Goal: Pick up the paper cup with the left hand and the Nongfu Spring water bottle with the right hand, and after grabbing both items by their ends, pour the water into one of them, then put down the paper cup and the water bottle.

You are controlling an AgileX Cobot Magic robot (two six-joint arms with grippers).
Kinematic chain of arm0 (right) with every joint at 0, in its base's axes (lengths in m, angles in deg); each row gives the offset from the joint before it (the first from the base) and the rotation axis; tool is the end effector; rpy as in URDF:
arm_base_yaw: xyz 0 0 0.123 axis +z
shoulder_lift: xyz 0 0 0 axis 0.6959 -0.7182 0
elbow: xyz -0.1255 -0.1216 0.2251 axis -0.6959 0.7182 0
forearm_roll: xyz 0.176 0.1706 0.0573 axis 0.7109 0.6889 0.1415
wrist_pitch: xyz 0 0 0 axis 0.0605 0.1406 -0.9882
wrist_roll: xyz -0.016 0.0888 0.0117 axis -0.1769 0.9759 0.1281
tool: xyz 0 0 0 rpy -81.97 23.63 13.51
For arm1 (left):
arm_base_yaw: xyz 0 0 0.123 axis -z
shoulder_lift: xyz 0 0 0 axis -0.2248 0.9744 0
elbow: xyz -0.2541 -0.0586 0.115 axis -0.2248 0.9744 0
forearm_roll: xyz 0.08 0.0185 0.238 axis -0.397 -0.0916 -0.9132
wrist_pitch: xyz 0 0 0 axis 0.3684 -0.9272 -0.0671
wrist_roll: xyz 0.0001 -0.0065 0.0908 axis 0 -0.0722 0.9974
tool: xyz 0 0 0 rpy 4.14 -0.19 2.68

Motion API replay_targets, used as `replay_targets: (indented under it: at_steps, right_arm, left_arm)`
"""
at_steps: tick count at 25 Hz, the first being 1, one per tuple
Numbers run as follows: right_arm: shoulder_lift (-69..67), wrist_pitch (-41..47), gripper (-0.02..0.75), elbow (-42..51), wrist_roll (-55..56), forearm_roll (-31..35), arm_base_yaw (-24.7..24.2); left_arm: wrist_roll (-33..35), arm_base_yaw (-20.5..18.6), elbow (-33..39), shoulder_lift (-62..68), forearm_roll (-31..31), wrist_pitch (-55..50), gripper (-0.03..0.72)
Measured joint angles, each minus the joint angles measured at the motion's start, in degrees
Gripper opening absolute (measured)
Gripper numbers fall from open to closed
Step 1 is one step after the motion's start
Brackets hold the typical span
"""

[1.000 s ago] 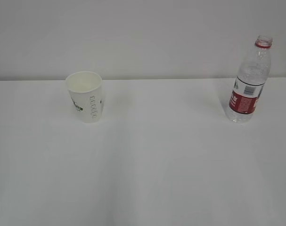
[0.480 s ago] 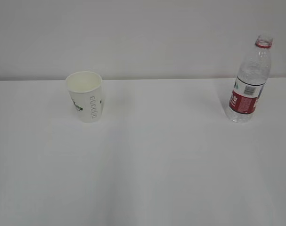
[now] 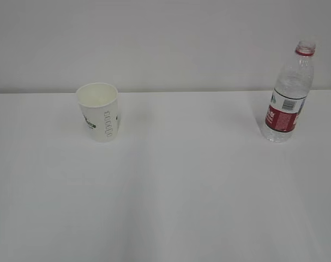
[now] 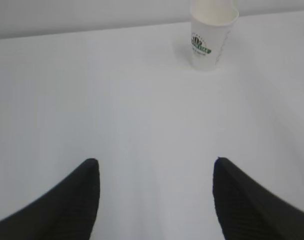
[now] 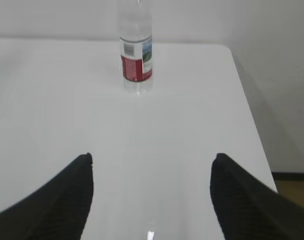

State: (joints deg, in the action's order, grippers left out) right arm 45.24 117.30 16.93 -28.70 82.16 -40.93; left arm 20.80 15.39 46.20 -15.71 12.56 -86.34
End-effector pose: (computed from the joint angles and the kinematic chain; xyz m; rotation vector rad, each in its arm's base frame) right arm -0.0118 -0.0069 0.2854 -0.0491 2.0087 -0.0573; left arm -0.0088 -0.0038 0.2872 0.0787 2.0156 -0.0698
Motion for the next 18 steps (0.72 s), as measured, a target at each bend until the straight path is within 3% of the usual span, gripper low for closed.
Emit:
replay_targets:
  at_steps: [11,18]
  right_arm:
    - [0.00,-14.20,0.549,-1.75,0.00,0.49,0.00]
    - [0.00,-19.32,0.549,-1.75,0.00,0.58,0.00]
  left_arm:
    - [0.00,0.00,-1.17,0.00,-0.11,18.40,0.515]
    - [0.00,0.00,-1.17,0.00,-0.11,23.99,0.515]
